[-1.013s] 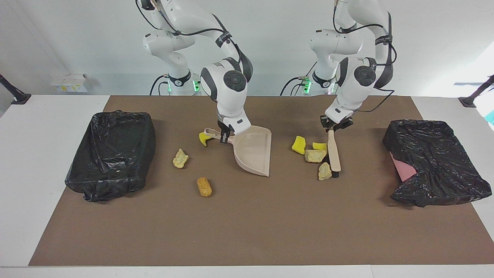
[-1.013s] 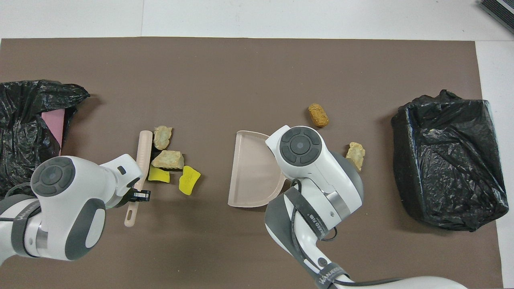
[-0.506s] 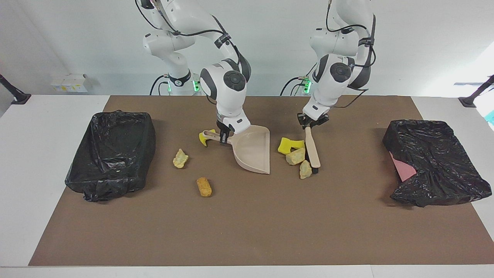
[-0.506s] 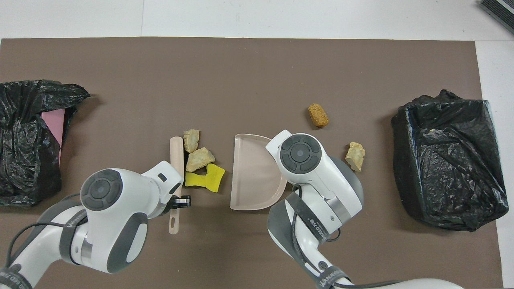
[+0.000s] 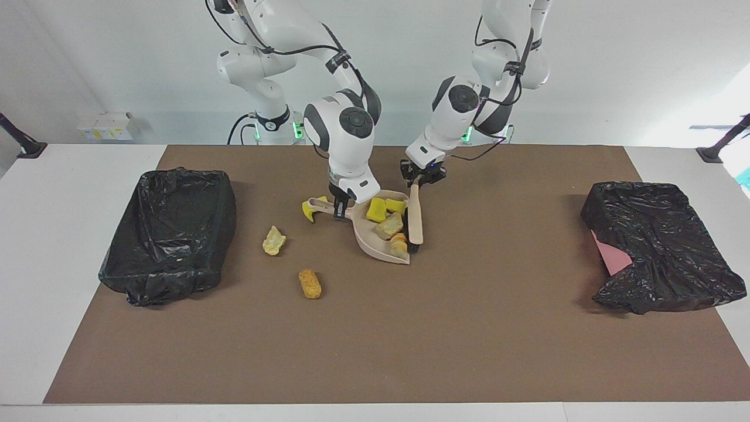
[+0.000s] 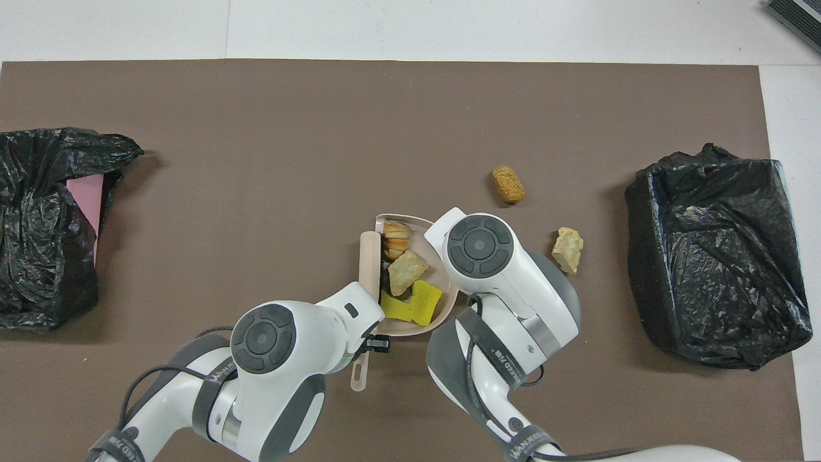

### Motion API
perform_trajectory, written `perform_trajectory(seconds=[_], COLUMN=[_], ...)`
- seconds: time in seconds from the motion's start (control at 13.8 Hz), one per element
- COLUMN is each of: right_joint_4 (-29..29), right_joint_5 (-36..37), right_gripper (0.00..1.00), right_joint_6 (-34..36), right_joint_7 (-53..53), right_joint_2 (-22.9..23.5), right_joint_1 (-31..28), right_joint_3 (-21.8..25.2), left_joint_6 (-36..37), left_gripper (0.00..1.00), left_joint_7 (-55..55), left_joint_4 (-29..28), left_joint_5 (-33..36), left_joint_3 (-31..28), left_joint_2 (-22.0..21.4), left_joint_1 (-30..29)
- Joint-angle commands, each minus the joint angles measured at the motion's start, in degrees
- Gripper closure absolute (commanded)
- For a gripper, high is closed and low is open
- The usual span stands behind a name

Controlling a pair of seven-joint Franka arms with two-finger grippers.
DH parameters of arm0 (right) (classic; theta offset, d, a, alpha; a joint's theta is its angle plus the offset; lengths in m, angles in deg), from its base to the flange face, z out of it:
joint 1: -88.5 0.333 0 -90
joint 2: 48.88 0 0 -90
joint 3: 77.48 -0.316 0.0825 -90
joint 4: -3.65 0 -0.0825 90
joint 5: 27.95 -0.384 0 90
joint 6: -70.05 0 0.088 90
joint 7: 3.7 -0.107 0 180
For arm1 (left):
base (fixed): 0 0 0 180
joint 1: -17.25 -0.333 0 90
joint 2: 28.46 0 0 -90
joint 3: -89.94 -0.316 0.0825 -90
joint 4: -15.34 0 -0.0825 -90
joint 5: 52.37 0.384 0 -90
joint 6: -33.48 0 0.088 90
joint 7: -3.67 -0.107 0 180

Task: Sweep and dump trash in bin
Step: 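Sweep the debris into the dustpan with the left gripper's brush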

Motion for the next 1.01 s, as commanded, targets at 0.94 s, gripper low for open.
perform_trajectory(seconds=[0.94], right_joint_4=[-1.4], right_joint_5=[1.1], right_gripper=[1.00], right_joint_6=[-3.0], right_joint_7=[1.3], right_joint_2=[-1.5], right_joint_1=[-1.6], right_joint_3=[-0.3], left_joint_6=[10.6], left_gripper=[1.00], left_joint_7=[2.3], left_joint_4=[1.9], left_joint_5=[6.2], left_joint_3=[-1.0], left_joint_2=[-5.6], left_joint_1=[-12.4])
